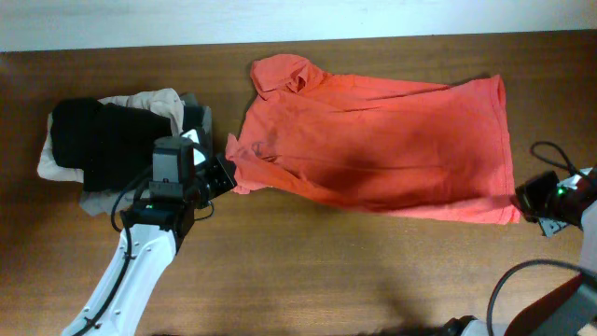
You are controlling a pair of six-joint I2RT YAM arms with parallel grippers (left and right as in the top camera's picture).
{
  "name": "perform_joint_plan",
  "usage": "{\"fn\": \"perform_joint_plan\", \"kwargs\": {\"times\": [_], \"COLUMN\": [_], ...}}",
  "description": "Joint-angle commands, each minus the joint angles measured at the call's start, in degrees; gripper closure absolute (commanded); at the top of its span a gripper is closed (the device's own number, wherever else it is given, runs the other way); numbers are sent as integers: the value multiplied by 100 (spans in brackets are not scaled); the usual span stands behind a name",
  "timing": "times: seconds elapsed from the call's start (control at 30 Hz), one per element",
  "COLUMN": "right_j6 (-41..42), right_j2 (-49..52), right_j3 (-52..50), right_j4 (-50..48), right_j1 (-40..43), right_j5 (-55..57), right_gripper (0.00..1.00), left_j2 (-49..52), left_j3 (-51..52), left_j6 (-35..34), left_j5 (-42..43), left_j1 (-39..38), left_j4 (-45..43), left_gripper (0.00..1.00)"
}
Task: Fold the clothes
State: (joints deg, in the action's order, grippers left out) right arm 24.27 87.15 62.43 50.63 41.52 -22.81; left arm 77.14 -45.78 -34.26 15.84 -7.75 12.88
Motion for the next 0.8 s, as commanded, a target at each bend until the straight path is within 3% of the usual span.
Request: {"fn": "perform_joint_plan", "kwargs": {"times": [0.0,0.43,0.77], "right_j6": [46,258,625], "right_j2": [302,789,789], "right_j3": [118,118,118], "right_j4": [-306,-1869,-2020], "right_j1": [-105,-813,-813], "right_j5": [-575,-323,713], "right_gripper": [96,96,96], "left_j2": [350,1438,1469], "left_j3": [-90,-278,-516], "left_j6": [361,531,570], "left_j5": [-173,-48,-68], "left_j1": [15,-9,-50], "left_j4": [-203,-1060,-1073], "left_gripper": [99,99,99]}}
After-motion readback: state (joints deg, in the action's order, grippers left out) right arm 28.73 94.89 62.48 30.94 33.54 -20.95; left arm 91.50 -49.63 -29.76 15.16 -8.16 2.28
